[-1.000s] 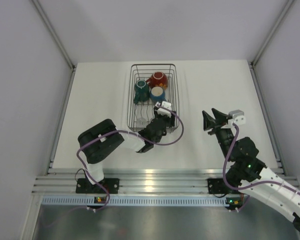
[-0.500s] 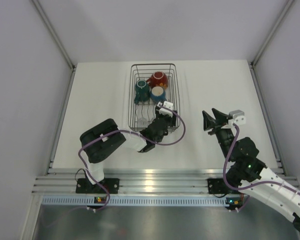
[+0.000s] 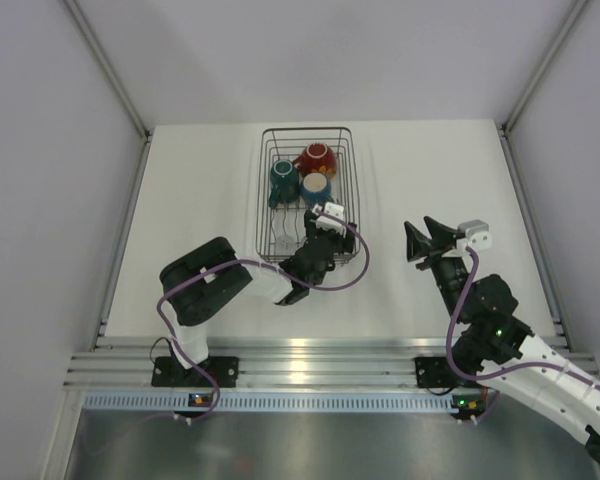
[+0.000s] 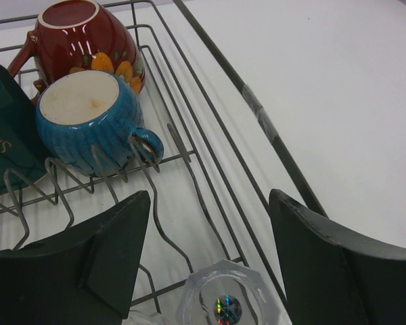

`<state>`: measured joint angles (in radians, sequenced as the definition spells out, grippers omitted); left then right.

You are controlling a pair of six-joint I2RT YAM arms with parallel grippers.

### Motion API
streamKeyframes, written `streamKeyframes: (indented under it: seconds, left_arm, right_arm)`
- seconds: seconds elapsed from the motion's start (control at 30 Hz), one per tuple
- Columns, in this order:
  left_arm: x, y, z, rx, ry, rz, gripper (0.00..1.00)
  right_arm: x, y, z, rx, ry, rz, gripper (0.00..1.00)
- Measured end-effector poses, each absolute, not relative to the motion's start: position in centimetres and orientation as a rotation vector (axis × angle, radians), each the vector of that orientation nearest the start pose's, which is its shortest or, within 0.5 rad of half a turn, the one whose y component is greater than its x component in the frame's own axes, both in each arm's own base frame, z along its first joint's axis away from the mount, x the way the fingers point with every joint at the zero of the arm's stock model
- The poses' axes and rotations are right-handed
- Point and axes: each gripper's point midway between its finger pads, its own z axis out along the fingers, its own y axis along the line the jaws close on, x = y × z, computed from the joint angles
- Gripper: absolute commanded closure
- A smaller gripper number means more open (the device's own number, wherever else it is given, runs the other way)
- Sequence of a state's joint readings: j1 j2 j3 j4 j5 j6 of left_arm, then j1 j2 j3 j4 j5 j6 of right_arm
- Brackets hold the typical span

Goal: Load the cups into the dish rack

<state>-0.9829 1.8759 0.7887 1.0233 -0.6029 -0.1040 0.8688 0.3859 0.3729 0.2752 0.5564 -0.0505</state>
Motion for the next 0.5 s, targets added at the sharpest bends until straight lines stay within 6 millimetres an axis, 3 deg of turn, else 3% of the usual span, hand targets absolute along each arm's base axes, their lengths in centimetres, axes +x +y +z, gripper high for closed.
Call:
streamKeyframes:
  seconds: [0.5]
  left_arm:
    - [34.89,-34.30,11.90,0.264,1.622,-0.304,0.21]
  right_arm:
    - [23.18,12.77,28.60,-0.142,1.352,0.324,0.53]
